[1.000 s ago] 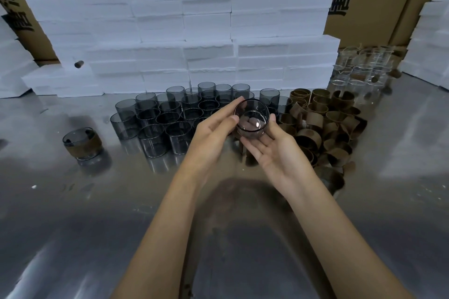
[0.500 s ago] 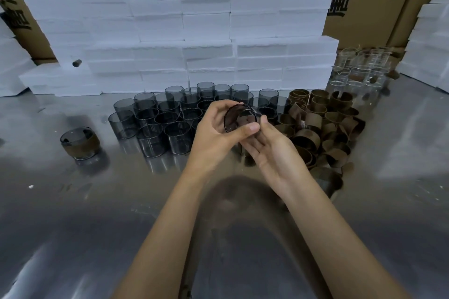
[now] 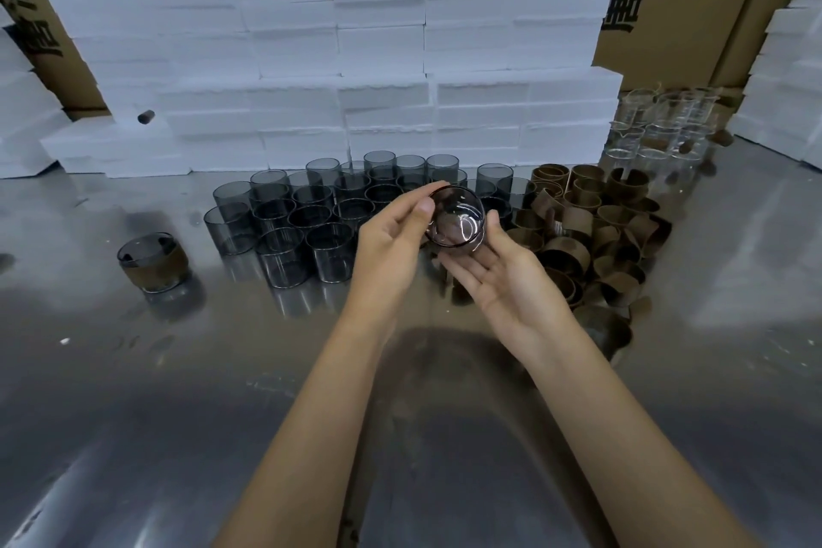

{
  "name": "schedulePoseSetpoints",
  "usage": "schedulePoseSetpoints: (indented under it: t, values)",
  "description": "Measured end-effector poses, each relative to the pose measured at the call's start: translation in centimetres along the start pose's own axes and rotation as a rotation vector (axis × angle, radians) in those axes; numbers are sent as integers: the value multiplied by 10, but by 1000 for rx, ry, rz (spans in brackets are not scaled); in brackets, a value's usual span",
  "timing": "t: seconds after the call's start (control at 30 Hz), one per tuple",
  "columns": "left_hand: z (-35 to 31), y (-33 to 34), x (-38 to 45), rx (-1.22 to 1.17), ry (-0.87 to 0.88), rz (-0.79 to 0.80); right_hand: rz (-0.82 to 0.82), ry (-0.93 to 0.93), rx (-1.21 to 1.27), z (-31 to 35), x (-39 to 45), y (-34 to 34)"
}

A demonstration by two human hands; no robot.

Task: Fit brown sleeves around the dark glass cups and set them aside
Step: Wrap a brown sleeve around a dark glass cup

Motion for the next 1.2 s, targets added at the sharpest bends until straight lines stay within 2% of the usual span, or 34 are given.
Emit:
schedulePoseSetpoints:
  t: [0.1, 0.17, 0.3, 0.37, 0.43, 0.53, 0.63, 0.87, 0.97, 1.07, 1.2]
  values:
    - [2, 9, -4, 63, -46, 138, -41, 10, 55, 1, -1, -3]
    - [6, 13, -7, 101, -56, 167, -65, 9, 26, 2, -2, -4]
    - [5, 13, -7, 86, -9, 10, -118, -59, -136, 8, -6, -2]
    - [6, 8, -6, -15, -19, -117, -169, -140, -296, 13, -8, -1]
    - [10, 2, -3, -172, -89, -166, -223, -276, -523, 20, -11, 1]
    - [14, 7, -3, -381, -232, -88, -164, -457, -855, 26, -14, 10]
    - [18, 14, -6, -486, -331, -6, -61, -503, -1014, 20, -15, 15]
    - [14, 24, -11, -451, -362, 105, -224, -624, -1028, 32, -21, 10]
    - [13, 23, -11, -428, -350, 147, -245, -639, -999, 34, -22, 10]
    - [13, 15, -8, -350, -296, 121, -246, -647, -1000, 36, -21, 7]
    - [13, 9, -6, -369, -284, 69, -275, -544, -995, 34, -16, 2]
Point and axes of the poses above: each hand's wrist, its own x-axis towards the middle knuckle, its own y-axis out of the palm, z = x × y, the point moved 6 cm from there along x, towards the middle knuckle, and after that the axes turned 7 degrees about -x, right-handed, at the moved point
